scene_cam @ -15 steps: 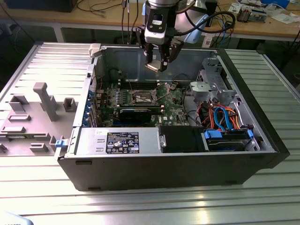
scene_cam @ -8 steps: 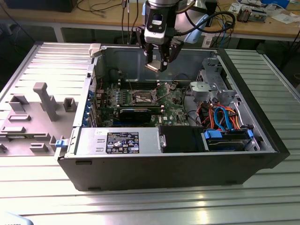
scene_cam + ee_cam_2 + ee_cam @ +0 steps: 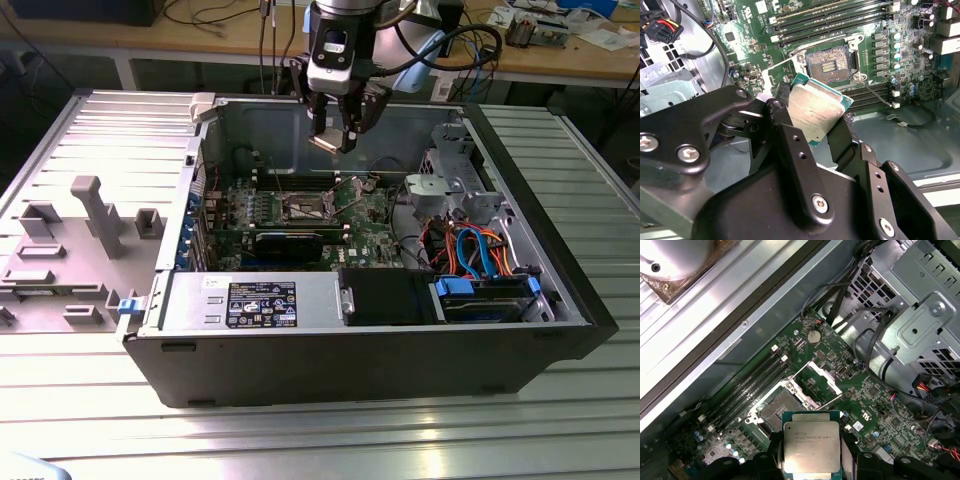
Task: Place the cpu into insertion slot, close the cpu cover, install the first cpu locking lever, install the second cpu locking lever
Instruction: 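Place the cpu into insertion slot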
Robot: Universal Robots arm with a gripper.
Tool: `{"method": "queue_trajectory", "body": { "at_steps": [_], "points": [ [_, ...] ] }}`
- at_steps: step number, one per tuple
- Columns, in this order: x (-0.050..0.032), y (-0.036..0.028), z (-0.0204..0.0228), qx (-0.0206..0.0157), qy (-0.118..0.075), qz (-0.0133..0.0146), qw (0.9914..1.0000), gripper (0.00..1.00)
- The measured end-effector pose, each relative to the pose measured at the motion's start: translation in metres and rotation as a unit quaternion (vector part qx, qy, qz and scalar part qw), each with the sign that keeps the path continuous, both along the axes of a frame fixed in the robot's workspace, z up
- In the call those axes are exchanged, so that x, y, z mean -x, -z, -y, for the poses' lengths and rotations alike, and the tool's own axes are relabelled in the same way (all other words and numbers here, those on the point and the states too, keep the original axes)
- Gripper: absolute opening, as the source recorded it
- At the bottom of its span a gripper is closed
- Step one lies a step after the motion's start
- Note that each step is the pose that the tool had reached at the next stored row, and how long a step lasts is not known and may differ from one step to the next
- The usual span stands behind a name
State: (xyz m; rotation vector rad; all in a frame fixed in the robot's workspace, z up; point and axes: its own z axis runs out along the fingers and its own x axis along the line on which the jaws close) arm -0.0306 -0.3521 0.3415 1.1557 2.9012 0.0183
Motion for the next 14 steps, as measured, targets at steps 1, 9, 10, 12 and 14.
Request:
{"method": "queue_trajectory", "body": {
  "at_steps": [1, 9, 10, 12, 14],
  "points": [
    [0.0, 0.0, 0.0, 0.0, 0.0, 0.0, 1.0, 0.55],
    [0.0, 0.0, 0.0, 0.0, 0.005, 0.0, 0.99999, 0.55],
    [0.0, 0.0, 0.0, 0.0, 0.006, 0.0, 0.99998, 0.55],
    [0.0, 0.0, 0.0, 0.0, 0.006, 0.0, 0.99998, 0.55],
    [0.0, 0.0, 0.0, 0.0, 0.008, 0.0, 0.99997, 0.55]
  ]
}}
